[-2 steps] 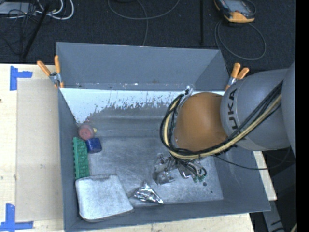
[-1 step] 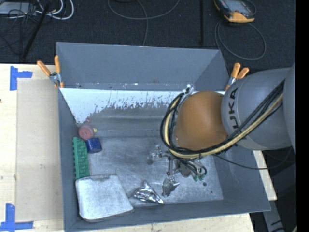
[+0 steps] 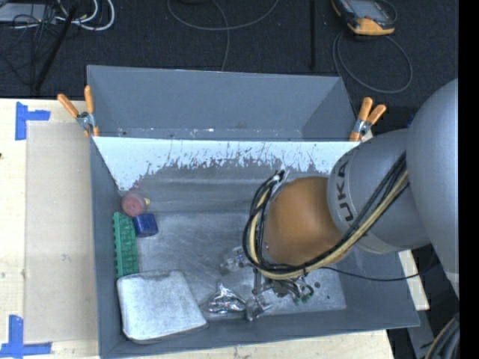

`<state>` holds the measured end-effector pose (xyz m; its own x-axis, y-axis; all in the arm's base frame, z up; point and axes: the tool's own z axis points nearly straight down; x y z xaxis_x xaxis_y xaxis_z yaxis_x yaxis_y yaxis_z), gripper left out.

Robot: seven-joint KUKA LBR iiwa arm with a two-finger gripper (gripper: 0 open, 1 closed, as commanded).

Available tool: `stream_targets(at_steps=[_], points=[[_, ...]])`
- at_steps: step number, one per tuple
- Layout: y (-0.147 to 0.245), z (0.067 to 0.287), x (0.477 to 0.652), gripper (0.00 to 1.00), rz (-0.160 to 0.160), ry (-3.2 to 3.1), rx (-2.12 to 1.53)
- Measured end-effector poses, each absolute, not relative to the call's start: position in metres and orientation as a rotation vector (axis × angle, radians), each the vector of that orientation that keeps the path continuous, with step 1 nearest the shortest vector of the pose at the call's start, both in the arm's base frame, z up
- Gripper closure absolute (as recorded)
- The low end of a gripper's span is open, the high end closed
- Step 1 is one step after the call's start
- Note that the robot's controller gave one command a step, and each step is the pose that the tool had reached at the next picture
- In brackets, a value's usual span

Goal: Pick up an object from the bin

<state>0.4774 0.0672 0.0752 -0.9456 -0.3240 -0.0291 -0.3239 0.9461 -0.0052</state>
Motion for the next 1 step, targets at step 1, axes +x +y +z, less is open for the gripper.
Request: stream_targets(at_steps=[1], points=[[0.0665, 0.0733, 0.4703, 1.00, 0.000, 3.099, -0.516]])
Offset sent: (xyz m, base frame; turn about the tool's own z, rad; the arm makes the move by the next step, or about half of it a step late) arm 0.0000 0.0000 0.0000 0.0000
